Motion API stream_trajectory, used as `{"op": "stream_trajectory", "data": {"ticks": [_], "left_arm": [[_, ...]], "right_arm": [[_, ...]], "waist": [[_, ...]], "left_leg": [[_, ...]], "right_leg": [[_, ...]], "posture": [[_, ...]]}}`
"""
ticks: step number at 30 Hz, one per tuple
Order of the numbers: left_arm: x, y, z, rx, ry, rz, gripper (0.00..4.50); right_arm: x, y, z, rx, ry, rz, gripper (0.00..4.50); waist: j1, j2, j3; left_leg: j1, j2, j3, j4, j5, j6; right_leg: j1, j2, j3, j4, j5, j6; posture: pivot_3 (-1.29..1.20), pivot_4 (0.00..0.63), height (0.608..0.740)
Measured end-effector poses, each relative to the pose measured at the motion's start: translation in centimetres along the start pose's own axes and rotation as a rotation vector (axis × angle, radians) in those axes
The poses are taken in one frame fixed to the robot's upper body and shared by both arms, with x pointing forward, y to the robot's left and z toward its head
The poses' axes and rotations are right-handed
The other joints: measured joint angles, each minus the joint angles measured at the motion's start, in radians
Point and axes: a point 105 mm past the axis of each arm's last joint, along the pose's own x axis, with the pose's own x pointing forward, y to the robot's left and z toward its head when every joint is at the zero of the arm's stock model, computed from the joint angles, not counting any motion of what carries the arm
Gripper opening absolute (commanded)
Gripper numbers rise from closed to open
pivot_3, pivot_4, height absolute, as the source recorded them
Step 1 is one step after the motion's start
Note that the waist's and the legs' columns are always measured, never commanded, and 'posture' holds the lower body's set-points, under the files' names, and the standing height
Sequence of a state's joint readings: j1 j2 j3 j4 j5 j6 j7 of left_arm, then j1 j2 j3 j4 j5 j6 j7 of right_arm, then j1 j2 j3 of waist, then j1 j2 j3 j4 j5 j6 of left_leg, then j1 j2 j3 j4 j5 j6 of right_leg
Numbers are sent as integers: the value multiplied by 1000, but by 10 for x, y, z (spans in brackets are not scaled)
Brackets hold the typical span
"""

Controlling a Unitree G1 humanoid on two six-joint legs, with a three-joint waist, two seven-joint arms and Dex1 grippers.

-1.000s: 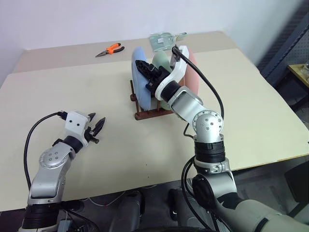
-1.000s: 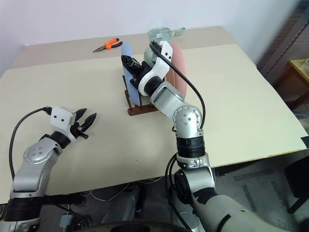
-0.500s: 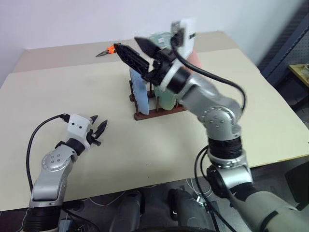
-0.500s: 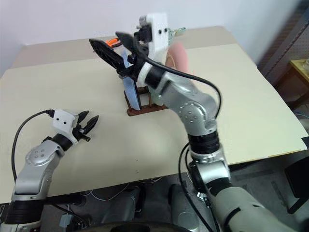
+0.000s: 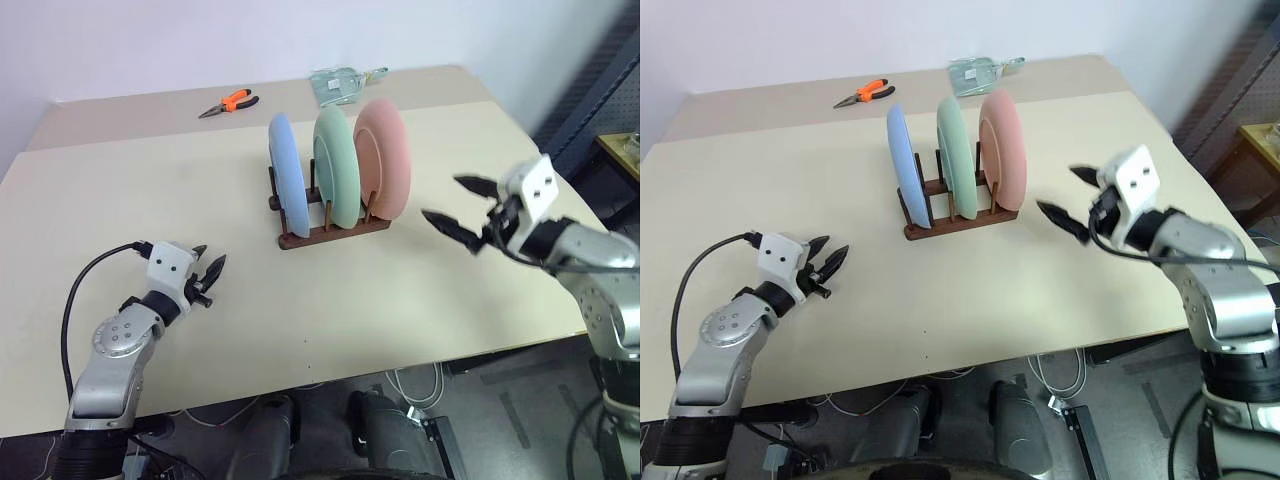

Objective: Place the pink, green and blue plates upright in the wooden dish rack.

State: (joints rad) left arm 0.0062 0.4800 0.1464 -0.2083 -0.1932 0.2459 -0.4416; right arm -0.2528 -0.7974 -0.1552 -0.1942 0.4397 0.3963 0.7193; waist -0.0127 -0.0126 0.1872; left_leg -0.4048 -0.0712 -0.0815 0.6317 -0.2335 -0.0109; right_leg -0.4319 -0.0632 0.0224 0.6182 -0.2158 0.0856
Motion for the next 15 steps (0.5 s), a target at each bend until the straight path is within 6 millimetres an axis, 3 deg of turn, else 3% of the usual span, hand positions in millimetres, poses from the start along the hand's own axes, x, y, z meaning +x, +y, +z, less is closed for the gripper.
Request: {"op": "stream_trajectory", "data": {"ticks": [9, 15], "left_arm": [[-8, -2, -16, -8, 45, 4, 1966], [-13, -2, -22, -14, 63, 13, 1966]], "right_arm": [[-1, -11, -49, -24, 89, -51, 3974], [4, -9, -58, -48, 98, -34, 3974]], "waist": [[4, 0, 0], [4, 0, 0]], "left_leg": [[0, 0, -1, 0, 0, 0], [0, 0, -1, 1, 0, 0]], "right_leg": [[1, 0, 0, -1, 0, 0], [1, 0, 0, -1, 0, 0]], "posture": [[0, 150, 740], [0, 150, 740]]}}
